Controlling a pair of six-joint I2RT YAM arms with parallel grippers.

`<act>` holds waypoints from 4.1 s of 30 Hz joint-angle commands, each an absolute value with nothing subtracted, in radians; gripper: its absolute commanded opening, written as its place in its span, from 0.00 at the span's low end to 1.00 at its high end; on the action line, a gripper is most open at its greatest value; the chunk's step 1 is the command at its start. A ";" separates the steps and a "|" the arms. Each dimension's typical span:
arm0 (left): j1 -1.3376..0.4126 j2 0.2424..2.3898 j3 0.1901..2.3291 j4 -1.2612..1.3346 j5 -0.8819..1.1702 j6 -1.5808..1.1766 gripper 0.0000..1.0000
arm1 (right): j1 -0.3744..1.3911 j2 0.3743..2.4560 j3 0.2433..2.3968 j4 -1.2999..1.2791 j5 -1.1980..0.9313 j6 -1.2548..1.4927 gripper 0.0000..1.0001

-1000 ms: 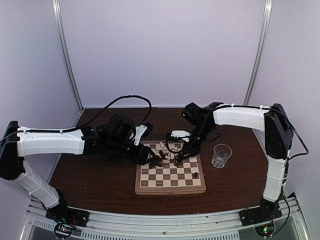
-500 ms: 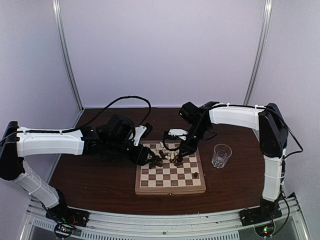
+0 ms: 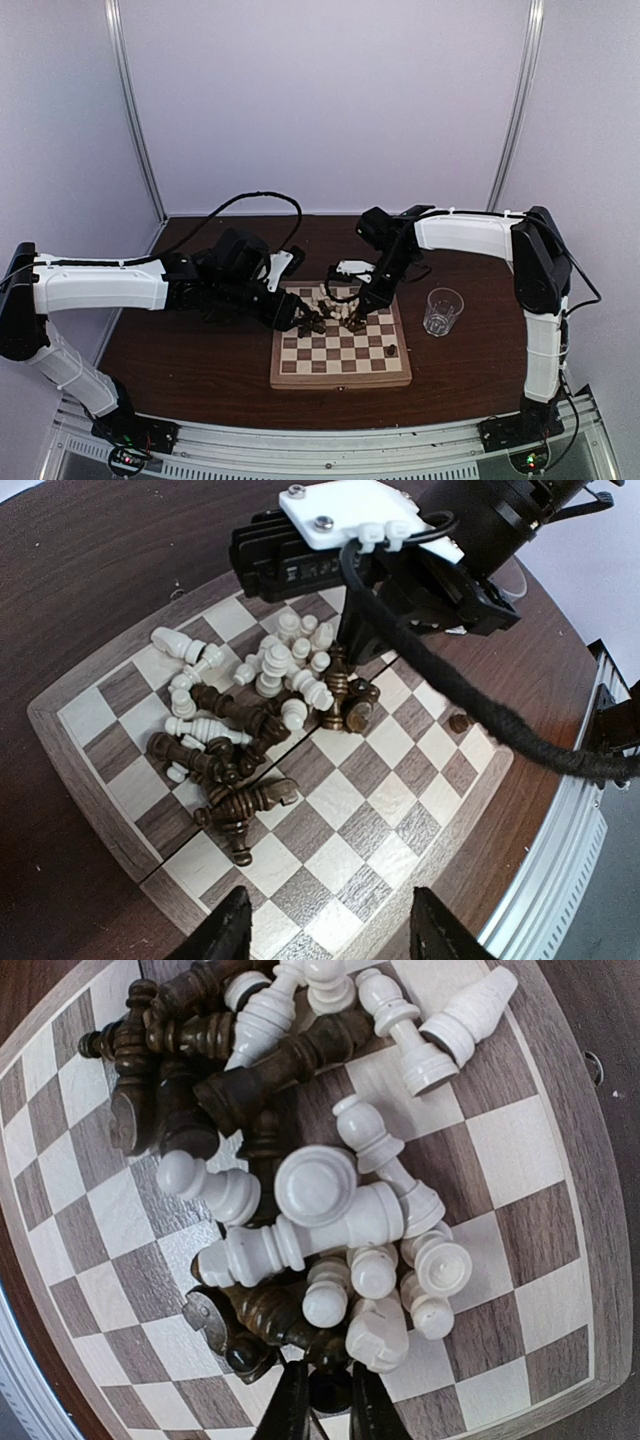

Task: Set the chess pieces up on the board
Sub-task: Pick up the rook from the chessboard, then place the rook at a8.

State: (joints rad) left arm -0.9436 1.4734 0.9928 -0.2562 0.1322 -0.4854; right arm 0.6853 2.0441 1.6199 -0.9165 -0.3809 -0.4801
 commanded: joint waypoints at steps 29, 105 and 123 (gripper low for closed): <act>-0.942 1.471 0.999 -0.229 0.100 -0.462 0.55 | 0.806 1.540 1.206 -0.992 -0.442 -0.620 0.04; -0.942 1.520 1.007 -0.207 0.132 -0.476 0.55 | 0.874 1.573 1.015 -0.772 -0.287 -0.627 0.07; -0.942 1.539 1.012 -0.198 0.138 -0.477 0.55 | 0.874 1.474 1.105 -0.859 -0.332 -0.604 0.26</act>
State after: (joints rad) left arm -0.9436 1.5242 0.9894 -0.2348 0.1310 -0.4778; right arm 0.8791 1.5478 1.0424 -0.8047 -0.3035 -0.6167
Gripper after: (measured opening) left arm 0.547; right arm 0.236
